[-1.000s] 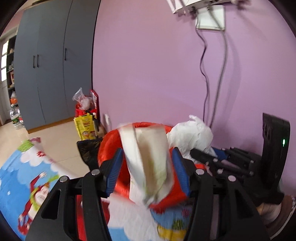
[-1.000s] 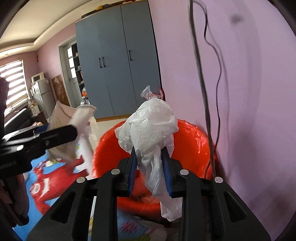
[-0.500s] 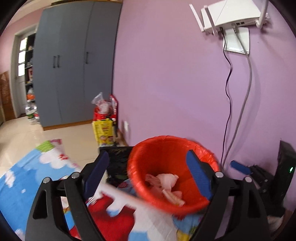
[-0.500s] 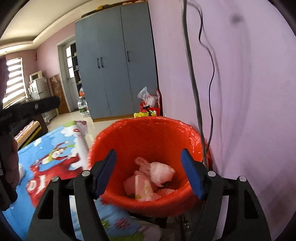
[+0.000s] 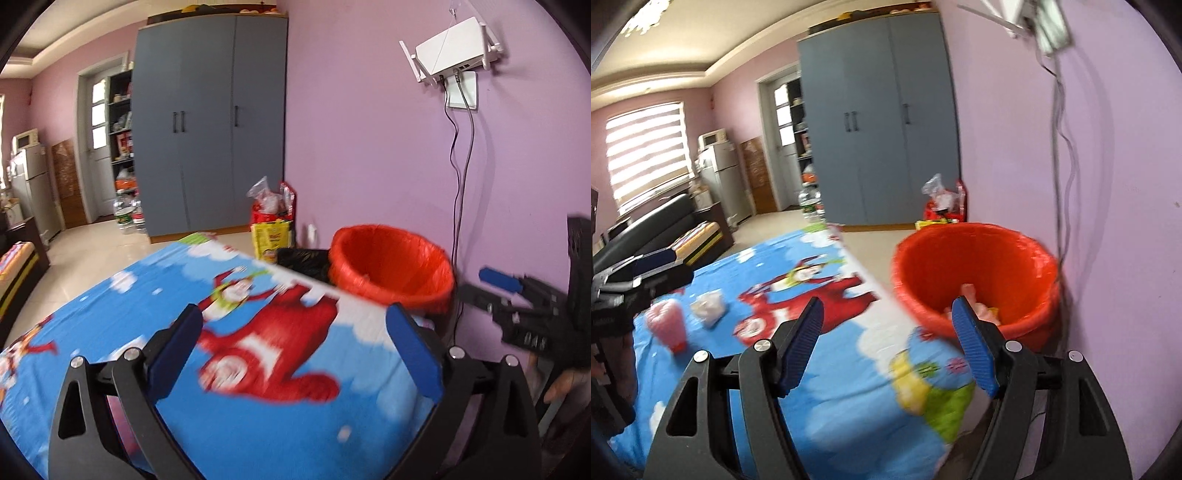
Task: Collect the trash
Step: 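Move both tools back over the bed toward the pink foam net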
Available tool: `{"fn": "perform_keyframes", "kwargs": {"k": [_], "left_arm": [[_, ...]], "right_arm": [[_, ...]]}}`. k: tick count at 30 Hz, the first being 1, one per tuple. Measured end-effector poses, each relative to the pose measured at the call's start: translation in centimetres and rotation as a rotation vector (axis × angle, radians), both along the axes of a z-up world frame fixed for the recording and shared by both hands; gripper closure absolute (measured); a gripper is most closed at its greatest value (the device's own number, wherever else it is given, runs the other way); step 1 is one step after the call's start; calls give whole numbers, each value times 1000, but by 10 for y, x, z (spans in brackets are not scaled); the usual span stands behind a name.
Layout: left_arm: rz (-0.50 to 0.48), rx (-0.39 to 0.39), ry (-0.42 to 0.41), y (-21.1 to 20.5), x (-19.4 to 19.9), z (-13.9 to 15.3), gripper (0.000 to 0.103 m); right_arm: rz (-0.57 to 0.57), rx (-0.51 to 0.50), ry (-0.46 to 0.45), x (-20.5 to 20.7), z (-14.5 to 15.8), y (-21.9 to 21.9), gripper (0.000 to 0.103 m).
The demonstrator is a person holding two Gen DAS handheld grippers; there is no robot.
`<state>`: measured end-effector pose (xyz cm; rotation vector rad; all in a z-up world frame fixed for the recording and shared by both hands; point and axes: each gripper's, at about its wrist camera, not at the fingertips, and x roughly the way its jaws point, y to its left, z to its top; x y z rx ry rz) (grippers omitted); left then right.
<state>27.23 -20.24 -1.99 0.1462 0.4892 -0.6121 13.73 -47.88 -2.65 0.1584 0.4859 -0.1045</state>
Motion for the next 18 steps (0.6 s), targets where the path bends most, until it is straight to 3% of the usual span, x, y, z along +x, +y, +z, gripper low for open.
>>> {"fn": "perform_keyframes", "kwargs": {"k": [9, 18], "left_arm": [[172, 68, -1, 113, -50, -32, 5], [390, 44, 113, 199, -29, -61, 5]], "right_arm": [[162, -22, 28, -6, 8, 83, 35], [264, -30, 86, 9, -8, 139, 35]]}}
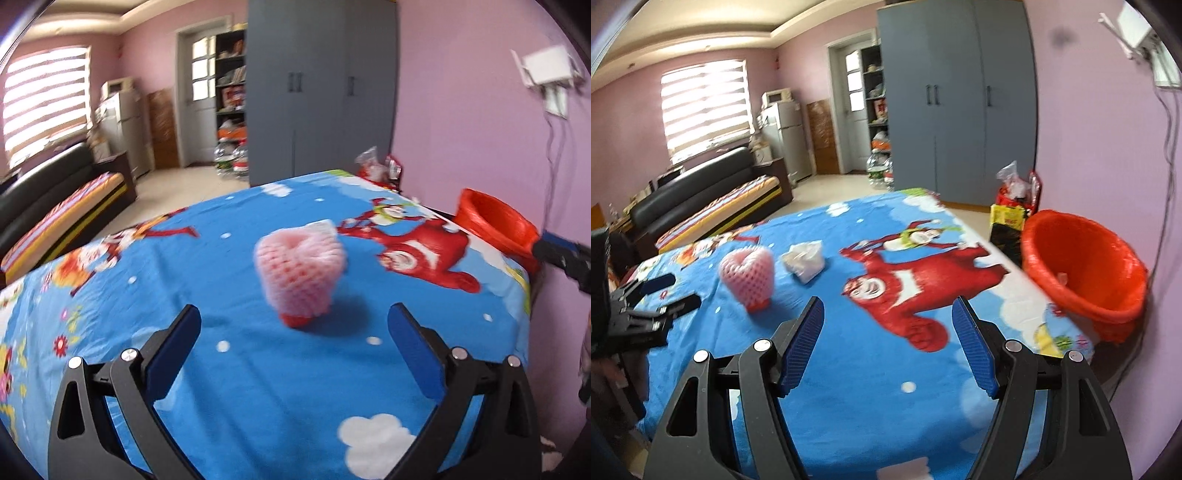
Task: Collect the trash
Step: 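Move both tools back over the bed toward the pink foam net, then grasp the pink foam fruit net with the left tool while the right tool grasps a white tissue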
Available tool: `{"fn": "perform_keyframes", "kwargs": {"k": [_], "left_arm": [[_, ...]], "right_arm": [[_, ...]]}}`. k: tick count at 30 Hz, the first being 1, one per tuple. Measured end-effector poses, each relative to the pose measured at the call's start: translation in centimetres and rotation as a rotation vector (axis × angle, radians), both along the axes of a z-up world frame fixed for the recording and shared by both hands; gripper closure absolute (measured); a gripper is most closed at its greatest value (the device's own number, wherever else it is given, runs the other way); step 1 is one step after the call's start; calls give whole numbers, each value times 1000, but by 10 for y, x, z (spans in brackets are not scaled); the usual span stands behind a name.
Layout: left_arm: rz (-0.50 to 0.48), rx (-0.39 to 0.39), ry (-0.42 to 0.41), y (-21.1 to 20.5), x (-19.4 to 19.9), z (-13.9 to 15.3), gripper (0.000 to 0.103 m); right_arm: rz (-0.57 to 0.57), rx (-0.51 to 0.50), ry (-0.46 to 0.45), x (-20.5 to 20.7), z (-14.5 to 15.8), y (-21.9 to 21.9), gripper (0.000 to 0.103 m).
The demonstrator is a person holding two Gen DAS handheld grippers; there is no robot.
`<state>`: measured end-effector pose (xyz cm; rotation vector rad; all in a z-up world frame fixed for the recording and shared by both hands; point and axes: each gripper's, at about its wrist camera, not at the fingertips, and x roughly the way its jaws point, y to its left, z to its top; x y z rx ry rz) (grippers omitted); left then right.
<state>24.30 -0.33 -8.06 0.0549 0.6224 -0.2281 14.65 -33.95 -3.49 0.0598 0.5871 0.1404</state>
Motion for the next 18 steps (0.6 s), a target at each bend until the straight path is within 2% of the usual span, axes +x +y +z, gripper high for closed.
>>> {"fn": "perform_keyframes", "kwargs": {"k": [4, 18], "left_arm": [[4, 2, 17, 1, 13, -6, 5], [-43, 52, 92, -48, 75, -30, 5]], "right_arm": [[21, -2, 22, 6, -6, 8, 35], [19, 49, 85, 42, -32, -4, 35]]}}
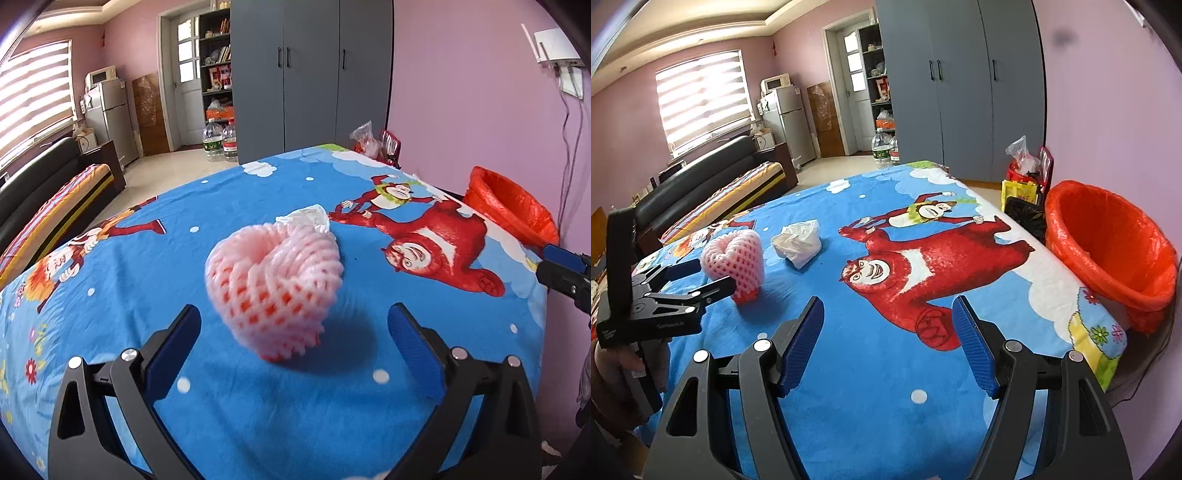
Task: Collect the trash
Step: 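Grasp the pink foam fruit net with the left tool while the right tool grasps a white tissue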
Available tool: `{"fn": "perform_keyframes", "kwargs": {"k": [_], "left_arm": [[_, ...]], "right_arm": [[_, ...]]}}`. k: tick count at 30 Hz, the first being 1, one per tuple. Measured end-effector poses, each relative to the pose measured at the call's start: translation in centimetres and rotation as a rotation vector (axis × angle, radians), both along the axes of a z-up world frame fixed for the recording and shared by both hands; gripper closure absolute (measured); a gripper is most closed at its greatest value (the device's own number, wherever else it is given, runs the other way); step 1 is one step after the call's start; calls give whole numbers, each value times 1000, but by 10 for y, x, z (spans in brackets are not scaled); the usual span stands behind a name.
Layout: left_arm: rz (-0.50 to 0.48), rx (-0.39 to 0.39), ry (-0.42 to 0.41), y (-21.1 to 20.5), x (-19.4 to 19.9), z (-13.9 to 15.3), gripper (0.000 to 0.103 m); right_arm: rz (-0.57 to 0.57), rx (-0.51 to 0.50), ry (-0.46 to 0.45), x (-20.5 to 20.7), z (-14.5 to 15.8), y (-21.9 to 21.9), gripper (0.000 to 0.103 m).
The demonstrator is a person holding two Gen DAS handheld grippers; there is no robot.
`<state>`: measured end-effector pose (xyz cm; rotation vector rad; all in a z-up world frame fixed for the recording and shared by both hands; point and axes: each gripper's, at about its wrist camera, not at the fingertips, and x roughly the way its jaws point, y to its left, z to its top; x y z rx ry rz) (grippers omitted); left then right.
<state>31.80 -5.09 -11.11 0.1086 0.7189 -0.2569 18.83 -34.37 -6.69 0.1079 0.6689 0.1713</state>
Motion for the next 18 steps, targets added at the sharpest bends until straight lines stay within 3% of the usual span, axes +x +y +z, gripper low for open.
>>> {"fn": "perform_keyframes", "kwargs": {"k": [4, 6, 7, 11, 18], "left_arm": [[9, -17, 38, -1, 15, -5, 8], [-6, -30, 52, 0, 20, -8, 22], [-15, -39, 62, 2, 22, -10, 35], [-47, -78, 72, 11, 21, -11, 54], [-6, -119, -37, 57, -7, 17, 60]], "right_arm": [[18, -2, 3, 14, -2, 3, 35], [29, -3, 2, 23, -1, 6, 35], [40, -3, 2, 29, -1, 10, 35], [77, -11, 9, 46, -2, 27, 35], [168, -15, 54, 83, -11, 77, 35]]}}
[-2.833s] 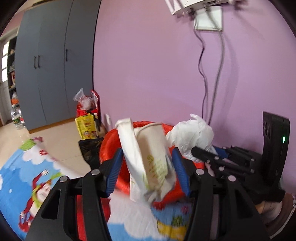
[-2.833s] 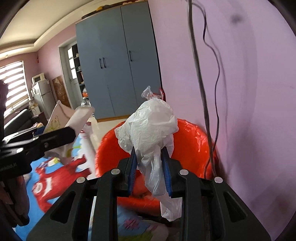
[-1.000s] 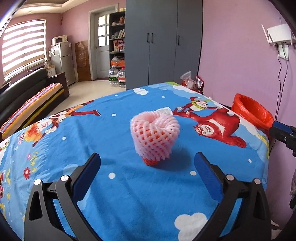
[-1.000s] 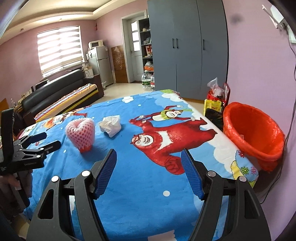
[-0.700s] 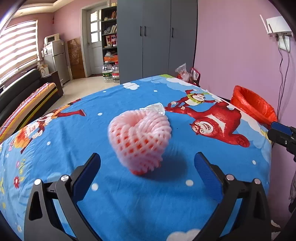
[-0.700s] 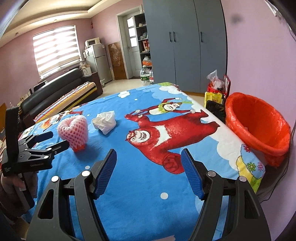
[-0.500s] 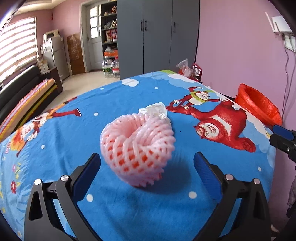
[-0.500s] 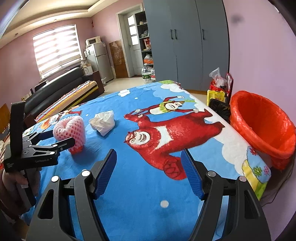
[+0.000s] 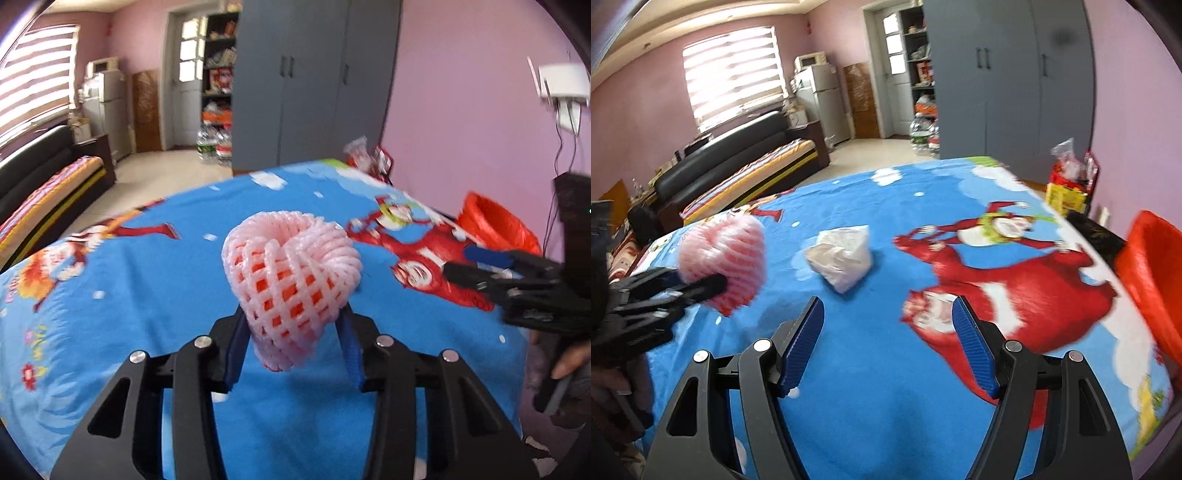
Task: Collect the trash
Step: 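Grasp the pink foam fruit net with the left tool while the right tool grasps a white tissue, then carry the pink foam net and white tissue to the red bucket and release both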
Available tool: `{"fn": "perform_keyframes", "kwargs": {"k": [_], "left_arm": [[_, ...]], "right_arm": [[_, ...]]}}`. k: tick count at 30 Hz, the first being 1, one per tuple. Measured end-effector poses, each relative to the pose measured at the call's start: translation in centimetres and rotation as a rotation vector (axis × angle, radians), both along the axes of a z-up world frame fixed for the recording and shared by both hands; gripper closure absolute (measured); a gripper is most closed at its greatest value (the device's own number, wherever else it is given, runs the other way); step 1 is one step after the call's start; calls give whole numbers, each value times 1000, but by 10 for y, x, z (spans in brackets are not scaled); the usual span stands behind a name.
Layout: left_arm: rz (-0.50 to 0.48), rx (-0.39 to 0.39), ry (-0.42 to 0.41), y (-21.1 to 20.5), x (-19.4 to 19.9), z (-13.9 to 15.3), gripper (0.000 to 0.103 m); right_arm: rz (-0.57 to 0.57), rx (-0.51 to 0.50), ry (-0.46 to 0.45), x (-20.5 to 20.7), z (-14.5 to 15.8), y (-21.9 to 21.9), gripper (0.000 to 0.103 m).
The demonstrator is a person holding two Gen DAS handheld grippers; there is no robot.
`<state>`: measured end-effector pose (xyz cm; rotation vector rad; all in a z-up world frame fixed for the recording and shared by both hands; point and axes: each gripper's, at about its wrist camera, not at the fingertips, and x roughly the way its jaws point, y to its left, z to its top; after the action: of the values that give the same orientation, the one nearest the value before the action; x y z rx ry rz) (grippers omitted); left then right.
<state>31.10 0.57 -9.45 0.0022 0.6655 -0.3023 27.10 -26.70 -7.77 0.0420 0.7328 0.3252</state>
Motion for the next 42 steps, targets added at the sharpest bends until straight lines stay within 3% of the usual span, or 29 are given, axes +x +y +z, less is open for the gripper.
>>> {"fn": "perform_keyframes", "kwargs": {"k": [11, 17, 18, 20, 26, 32, 42], "left_arm": [[117, 1, -79, 82, -43, 20, 60], [141, -6, -83, 92, -50, 23, 60], [143, -6, -84, 92, -51, 23, 60], [144, -10, -86, 90, -53, 25, 60], [146, -7, -90, 83, -61, 30, 60], [138, -4, -125, 72, -84, 45, 60], [68, -9, -145, 41, -121, 53, 60]], "right_arm": [[79, -16, 87, 66, -21, 76, 35], [83, -68, 142, 97, -37, 96, 36], [87, -72, 157, 100, -40, 98, 40], [104, -78, 172, 100, -42, 100, 83], [132, -72, 32, 61, -9, 101, 86], [157, -36, 3, 23, 11, 87, 86], [104, -18, -10, -38, 28, 48, 85]]}}
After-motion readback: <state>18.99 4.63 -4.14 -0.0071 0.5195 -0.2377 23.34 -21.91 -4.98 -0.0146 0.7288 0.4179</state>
